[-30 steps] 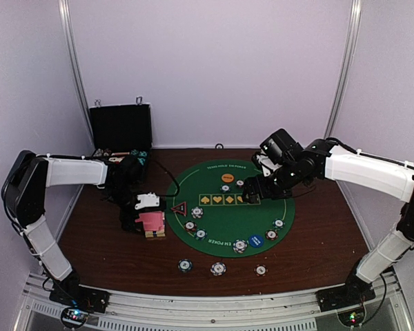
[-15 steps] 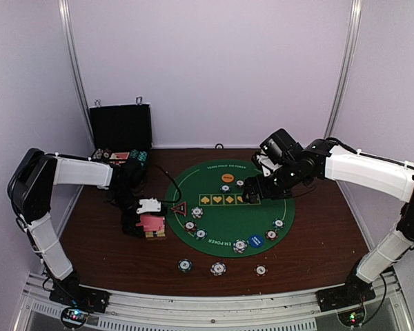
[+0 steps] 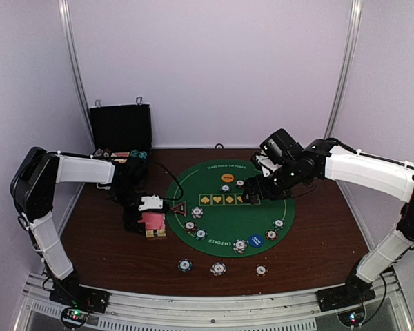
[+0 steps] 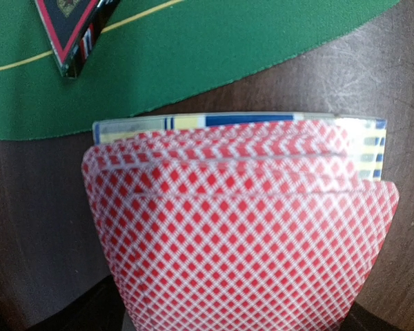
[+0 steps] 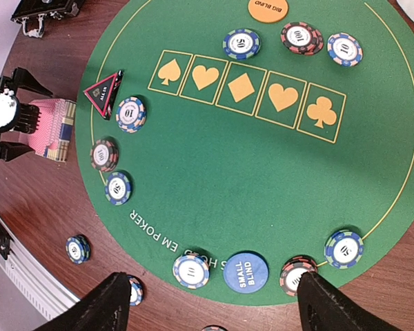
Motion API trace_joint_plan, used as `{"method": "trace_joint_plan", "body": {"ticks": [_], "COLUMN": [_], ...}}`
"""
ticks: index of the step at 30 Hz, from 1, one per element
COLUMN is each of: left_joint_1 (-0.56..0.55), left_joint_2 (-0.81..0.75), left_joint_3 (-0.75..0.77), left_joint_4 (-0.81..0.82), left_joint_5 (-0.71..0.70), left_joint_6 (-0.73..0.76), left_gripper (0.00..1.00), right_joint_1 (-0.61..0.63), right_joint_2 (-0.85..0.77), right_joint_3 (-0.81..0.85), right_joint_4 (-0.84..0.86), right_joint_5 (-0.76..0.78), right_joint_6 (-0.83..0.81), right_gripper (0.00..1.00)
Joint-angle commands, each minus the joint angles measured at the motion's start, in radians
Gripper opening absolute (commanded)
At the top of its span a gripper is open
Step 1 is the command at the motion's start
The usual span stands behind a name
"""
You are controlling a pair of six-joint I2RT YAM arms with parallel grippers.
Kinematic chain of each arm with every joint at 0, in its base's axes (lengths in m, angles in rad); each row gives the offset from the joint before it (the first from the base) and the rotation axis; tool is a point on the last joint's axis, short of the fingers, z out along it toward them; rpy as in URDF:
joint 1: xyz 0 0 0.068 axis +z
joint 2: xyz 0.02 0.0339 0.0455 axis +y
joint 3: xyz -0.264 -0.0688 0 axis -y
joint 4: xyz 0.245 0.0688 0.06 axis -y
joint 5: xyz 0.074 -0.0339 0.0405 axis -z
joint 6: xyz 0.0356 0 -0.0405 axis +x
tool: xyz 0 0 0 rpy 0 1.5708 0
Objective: Distribute texas hold em gaming equipment
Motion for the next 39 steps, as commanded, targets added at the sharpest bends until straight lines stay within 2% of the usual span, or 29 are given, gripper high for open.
{"method": "trace_joint_plan", "body": {"ticks": [1,9,13,16,20,27,33,39], "left_joint_1": [-0.013,-0.018,-0.018,-0.019,-0.020,-0.019,-0.021,-0.021], "left_joint_2": [0.025,0.045,0.049,0.049,0.040,0.015,0.009,0.008], "left_joint_3": [0.019,0.024,0.025,0.026,0.030,0.018,0.013,0.020], "left_joint_4": [0.013,0.018,0.029,0.035,0.035,0.035,0.033,0.035], "left_joint_5": [0.008,-0.011,-0.017,-0.023,-0.032,-0.048,-0.054,-0.063], "left_joint_6": [0.018,0.008,0.006,0.001,-0.006,-0.004,-0.009,-0.022], "left_gripper": [0.95,0.98,0.95,0.88,0.74,0.68,0.56,0.25], "right_joint_1": [0.007,0.007,0.007,0.007,0.007,0.007,0.008,0.007], "right_joint_2": [-0.017,-0.015,-0.018,-0.018,-0.016,-0.007,0.001,0.006], "right_joint_3": [0.012,0.007,0.004,0.000,-0.006,-0.014,-0.017,-0.034], "right_joint_4": [0.001,0.006,0.006,0.010,0.022,0.044,0.058,0.102], "right_joint_5": [-0.007,-0.015,-0.016,-0.018,-0.026,-0.045,-0.055,-0.086], "right_joint_6": [0.003,0.004,0.005,0.007,0.012,0.020,0.026,0.050], "right_gripper": [0.86,0.85,0.84,0.83,0.81,0.77,0.76,0.75]}}
